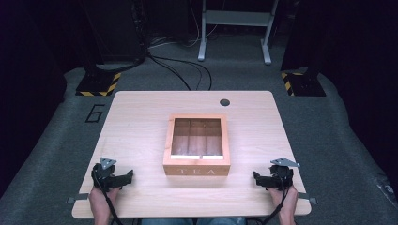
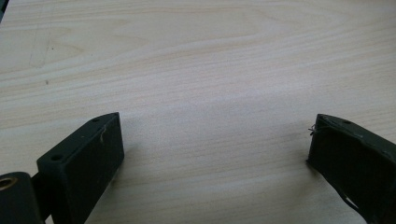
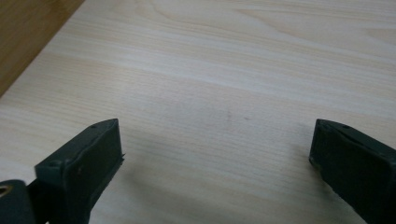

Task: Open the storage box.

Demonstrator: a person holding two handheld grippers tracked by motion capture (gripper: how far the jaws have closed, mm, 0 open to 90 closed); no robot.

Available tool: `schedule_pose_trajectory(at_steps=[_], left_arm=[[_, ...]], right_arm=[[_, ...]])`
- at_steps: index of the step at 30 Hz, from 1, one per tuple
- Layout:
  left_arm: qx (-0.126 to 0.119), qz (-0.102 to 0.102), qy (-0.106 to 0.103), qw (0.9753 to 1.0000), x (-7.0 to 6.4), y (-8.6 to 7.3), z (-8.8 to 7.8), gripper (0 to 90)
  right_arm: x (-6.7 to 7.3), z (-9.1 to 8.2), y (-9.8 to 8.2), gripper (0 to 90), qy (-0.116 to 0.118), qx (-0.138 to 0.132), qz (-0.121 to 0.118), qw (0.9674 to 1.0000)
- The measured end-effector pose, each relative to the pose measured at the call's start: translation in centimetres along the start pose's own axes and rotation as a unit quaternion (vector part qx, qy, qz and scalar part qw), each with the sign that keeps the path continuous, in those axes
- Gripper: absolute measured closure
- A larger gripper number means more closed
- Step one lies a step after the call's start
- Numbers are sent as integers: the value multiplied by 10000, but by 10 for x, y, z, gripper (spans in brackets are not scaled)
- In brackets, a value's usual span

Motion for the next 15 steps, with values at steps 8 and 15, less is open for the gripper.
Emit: schedule_pose_trajectory(at_steps=[8,15], left_arm=[[9,-7,1,10000,0,0,0,32],[9,-7,1,10000,0,0,0,33]], right_arm=[[32,-15,13,0,427,-156,-374,9983],[71,-23,29,0,943,-336,-758,9921]])
Point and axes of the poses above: each handheld gripper's, and its own axes: z roughly forward along the jaws, y roughly out of its top, x roughly to its left, the point moved 8 cm from there along z, roughly forward along the jaws, and after that the axes turned 2 degrees about -x, right-handed, at the moved point
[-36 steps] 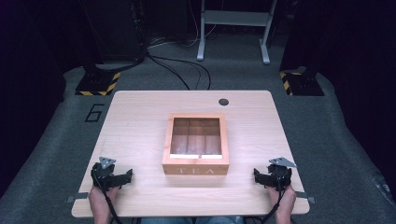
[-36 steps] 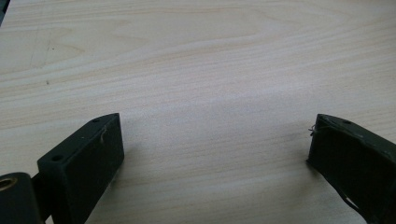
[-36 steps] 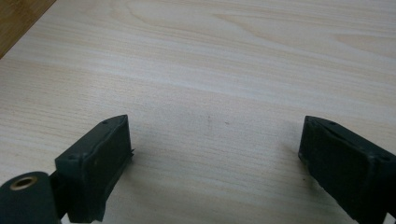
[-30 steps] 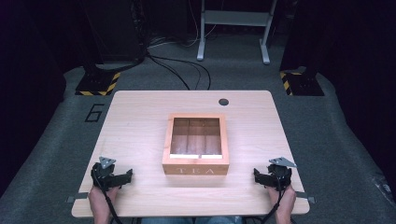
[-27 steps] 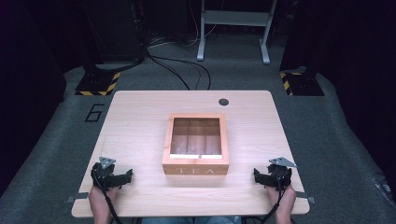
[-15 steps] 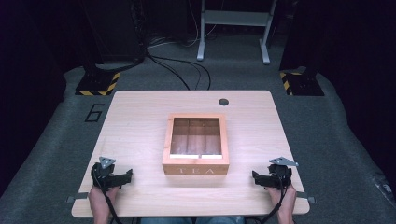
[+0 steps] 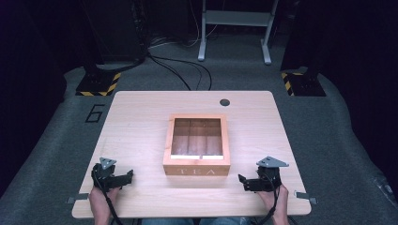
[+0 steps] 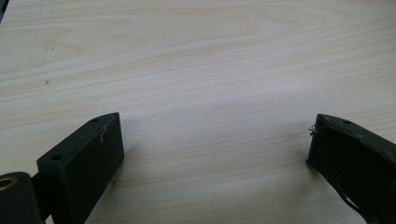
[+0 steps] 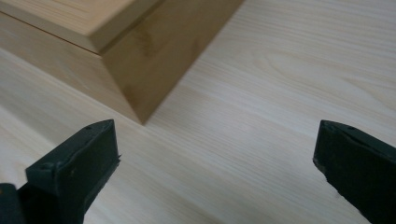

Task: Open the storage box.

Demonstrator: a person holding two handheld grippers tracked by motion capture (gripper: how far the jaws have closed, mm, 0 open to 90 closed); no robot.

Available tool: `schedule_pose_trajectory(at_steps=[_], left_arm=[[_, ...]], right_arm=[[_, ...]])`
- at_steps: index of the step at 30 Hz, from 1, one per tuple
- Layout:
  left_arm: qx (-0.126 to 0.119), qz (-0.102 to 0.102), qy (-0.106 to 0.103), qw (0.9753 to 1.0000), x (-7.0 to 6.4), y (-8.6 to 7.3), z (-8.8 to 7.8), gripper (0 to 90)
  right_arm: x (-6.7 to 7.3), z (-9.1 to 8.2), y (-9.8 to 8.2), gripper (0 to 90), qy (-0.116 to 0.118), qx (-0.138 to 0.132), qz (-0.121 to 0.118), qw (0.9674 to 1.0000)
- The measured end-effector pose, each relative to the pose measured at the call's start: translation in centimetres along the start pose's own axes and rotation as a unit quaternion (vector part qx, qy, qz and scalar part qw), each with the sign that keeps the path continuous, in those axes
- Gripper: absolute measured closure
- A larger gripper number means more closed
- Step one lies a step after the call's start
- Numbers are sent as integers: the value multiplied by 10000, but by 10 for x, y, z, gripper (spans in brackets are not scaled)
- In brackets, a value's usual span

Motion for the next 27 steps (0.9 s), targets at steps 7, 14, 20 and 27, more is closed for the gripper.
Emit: schedule_pose_trajectory(at_steps=[7,14,20,27], left_arm=[[-1,1,0,10000,0,0,0,33],[-1,0,-1,10000,0,0,0,32],[-2,0,1,10000,0,0,0,33],[-9,5,1,10000,0,0,0,33]], right_arm=[[26,9,15,9,312,-56,-232,9992],[36,21,24,115,426,-96,-353,9984],[43,24,29,209,439,-161,-499,9977],[52,26,32,382,419,-236,-636,9968]])
Point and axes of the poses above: each handheld gripper's, and its own axes: z roughly forward along the jaws, y roughly out of its top, x roughly to its left, the point moved 8 cm from there along z, roughly forward along the jaws, and after that the axes turned 2 degrees about -x, right-handed, at the moved point
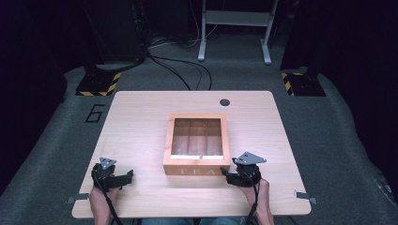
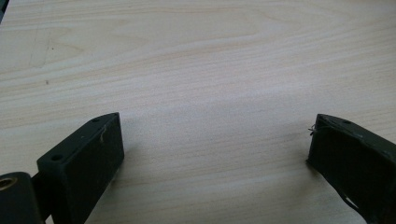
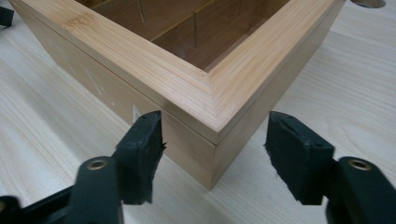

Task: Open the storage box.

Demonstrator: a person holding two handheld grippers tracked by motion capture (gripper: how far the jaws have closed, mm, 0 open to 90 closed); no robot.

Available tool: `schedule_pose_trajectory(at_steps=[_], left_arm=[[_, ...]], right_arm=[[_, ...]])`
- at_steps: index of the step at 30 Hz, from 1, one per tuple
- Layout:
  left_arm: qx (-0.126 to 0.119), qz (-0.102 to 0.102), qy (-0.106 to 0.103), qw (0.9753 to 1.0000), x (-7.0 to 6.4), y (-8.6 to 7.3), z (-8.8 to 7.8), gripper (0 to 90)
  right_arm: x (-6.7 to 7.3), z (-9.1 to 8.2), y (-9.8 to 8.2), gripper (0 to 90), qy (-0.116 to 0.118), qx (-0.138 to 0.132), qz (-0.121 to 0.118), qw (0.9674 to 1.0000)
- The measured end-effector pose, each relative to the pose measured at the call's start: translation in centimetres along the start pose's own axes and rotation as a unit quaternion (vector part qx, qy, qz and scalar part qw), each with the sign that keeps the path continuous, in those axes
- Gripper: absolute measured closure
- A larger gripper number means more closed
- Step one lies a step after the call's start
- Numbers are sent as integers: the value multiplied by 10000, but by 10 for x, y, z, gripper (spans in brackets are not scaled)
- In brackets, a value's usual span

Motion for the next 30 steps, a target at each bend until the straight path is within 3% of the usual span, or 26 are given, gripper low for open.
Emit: schedule_pose_trajectory(at_steps=[4,11,30], left_arm=[[-4,5,1,10000,0,0,0,33],[1,2,1,10000,0,0,0,33],[-5,4,2,10000,0,0,0,32]], right_arm=[[1,0,1,429,5,-33,-109,9999],[3,-1,1,476,14,-96,-93,9999],[2,-3,4,516,15,-286,-59,9996]])
Point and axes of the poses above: each handheld gripper's, and its own axes: z roughly forward along the jaws, y roughly out of its top, x roughly to its left, the point moved 8 cm from there along z, roughly forward along the jaws, and after that the axes turned 2 degrees about -x, right-handed, at the moved point
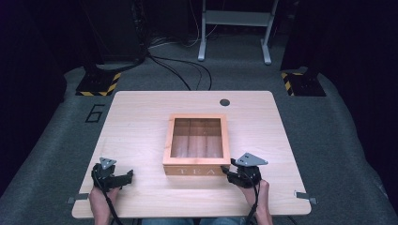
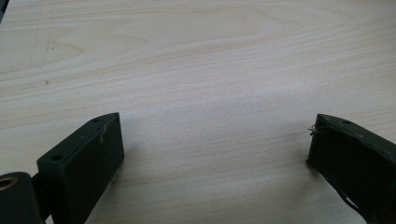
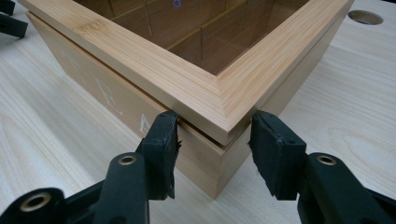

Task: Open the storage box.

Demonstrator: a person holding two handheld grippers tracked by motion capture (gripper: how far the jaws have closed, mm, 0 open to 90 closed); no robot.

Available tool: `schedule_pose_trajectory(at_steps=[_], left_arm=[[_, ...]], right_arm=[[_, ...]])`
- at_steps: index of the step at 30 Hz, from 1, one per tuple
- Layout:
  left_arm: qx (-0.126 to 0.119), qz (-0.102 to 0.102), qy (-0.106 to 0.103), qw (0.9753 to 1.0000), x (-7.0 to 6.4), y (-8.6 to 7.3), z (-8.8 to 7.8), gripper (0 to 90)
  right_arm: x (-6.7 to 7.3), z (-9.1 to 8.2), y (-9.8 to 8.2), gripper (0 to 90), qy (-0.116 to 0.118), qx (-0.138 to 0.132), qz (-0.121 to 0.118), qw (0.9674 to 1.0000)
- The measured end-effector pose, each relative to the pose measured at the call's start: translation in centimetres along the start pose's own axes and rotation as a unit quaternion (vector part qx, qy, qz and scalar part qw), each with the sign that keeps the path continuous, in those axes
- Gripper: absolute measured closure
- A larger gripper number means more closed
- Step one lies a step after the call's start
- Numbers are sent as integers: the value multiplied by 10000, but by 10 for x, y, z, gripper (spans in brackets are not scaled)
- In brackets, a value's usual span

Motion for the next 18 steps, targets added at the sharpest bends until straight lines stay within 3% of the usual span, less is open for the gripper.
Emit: schedule_pose_trajectory(at_steps=[18], left_arm=[[10,-6,-2,10000,0,0,0,33]], right_arm=[[-4,-6,21,497,-232,-453,-77,9987]])
Point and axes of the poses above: each handheld gripper's, and its own axes: z roughly forward along the jaws, y roughly out of its top, x roughly to its left, the point moved 8 cm from there along z, roughly forward along the jaws, and after that the axes turned 2 degrees about -x, right-handed, at the moved point
